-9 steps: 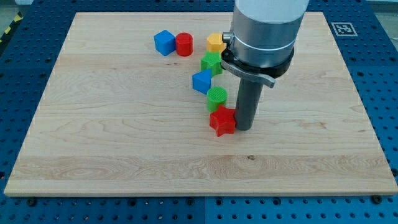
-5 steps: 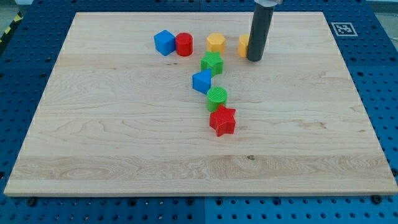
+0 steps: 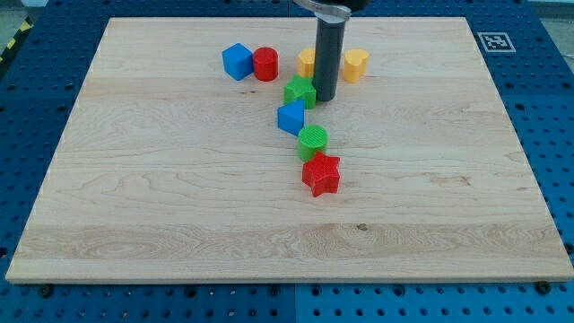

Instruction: Push the yellow heart into the yellow hexagon

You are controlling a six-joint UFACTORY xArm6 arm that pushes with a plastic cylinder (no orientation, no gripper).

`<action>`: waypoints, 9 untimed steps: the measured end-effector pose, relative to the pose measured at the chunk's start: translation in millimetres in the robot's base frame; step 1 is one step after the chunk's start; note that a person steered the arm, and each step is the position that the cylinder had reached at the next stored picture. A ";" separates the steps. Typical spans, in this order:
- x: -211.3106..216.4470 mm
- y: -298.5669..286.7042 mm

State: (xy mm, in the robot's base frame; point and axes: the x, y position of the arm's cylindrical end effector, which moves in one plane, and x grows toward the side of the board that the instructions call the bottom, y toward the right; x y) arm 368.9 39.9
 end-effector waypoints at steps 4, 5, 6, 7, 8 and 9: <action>0.0 68.5; 0.0 82.1; 0.0 82.1; -13.1 82.1; -40.6 82.1; -42.6 82.1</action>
State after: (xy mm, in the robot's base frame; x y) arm 326.3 121.9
